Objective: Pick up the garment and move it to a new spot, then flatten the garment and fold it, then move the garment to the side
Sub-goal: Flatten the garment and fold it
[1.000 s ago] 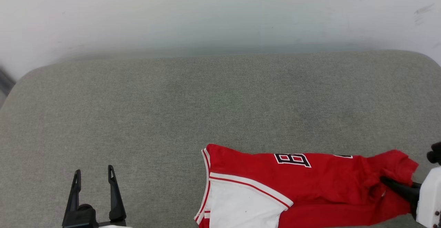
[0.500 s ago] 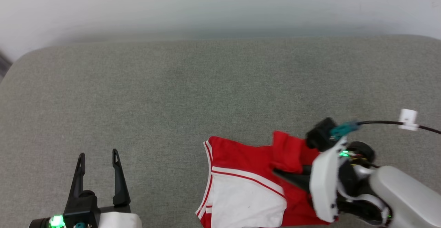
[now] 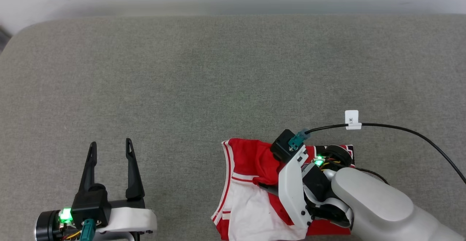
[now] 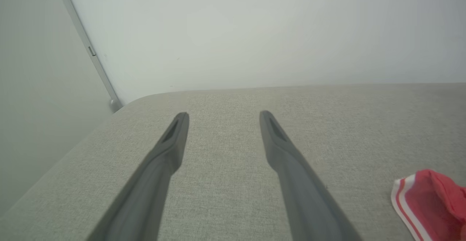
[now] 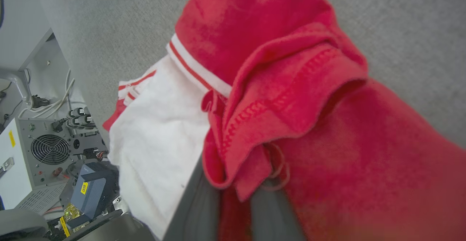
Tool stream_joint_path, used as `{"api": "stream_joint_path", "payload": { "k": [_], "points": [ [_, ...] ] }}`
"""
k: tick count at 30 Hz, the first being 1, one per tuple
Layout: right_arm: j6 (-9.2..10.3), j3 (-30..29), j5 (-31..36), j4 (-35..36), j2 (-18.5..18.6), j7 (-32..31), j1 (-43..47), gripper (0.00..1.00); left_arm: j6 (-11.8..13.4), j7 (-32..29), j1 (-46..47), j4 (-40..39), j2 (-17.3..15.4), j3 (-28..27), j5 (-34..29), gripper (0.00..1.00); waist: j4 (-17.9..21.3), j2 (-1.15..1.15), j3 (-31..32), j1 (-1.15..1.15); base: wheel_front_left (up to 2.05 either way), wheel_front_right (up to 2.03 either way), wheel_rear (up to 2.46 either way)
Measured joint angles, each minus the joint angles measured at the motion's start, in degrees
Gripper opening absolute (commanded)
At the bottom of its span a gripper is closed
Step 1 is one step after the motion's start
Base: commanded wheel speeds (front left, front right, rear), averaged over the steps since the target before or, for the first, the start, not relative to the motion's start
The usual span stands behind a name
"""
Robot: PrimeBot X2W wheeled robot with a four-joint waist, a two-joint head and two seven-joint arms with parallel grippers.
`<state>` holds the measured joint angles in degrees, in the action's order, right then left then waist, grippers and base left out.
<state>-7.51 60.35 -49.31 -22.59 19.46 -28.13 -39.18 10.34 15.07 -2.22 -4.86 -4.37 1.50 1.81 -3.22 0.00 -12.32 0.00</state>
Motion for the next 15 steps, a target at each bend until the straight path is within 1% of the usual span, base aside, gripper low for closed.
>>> {"api": "stream_joint_path", "payload": {
  "k": [3, 4, 5, 7, 10, 12, 15],
  "points": [
    [-0.01, 2.26, 0.8, -1.82, -0.46, 2.46, -1.02, 0.0, -0.26, 0.0, 0.18, 0.37, 0.24, -0.11, 0.01, 1.0, -0.18, 0.0, -0.35, 0.0, 0.0, 0.0, 0.0],
    [-0.03, 2.93, 1.46, -1.99, -0.31, 3.58, -1.38, 0.32, -0.29, 0.0, 0.18, 0.42, 0.34, -0.26, 0.03, 1.0, -0.12, 0.0, -0.28, 0.0, 0.0, 0.0, 0.0],
    [-0.03, 3.26, 1.57, -2.04, -0.16, 4.83, -1.51, 1.0, -0.31, 0.0, 0.14, 0.45, 0.4, -0.55, 0.04, 1.0, 0.03, 0.0, -0.12, 0.0, 0.0, 0.0, 0.0],
    [-0.03, 3.88, 1.57, -1.3, 0.67, 7.08, -1.77, 1.0, -0.34, 0.0, -0.19, 0.45, 0.42, -1.4, 0.14, 1.0, 0.51, 0.0, 0.38, 0.0, 0.0, 0.0, 0.0],
    [0.0, 3.05, 1.97, 1.22, 3.26, 11.18, -2.58, 1.0, -0.62, 0.0, -1.58, 0.41, 0.48, -2.27, 0.31, 1.0, 1.43, 0.0, 1.47, 0.0, 0.0, 0.0, 0.0],
    [-0.01, 1.19, 3.65, 2.71, 4.85, 14.93, -3.48, 1.0, -0.8, 0.0, -2.13, 0.25, 0.53, -2.86, 0.35, 1.0, 2.31, 0.0, 2.14, 0.0, 0.0, 0.0, 0.0],
    [0.0, -3.72, 7.2, 3.33, 6.62, 20.95, -3.71, 1.0, -1.24, 0.0, -2.55, 0.09, 0.64, -3.53, 0.48, 1.0, 3.54, 0.0, 3.31, 0.0, 0.0, 0.0, 0.0]
  ]
}}
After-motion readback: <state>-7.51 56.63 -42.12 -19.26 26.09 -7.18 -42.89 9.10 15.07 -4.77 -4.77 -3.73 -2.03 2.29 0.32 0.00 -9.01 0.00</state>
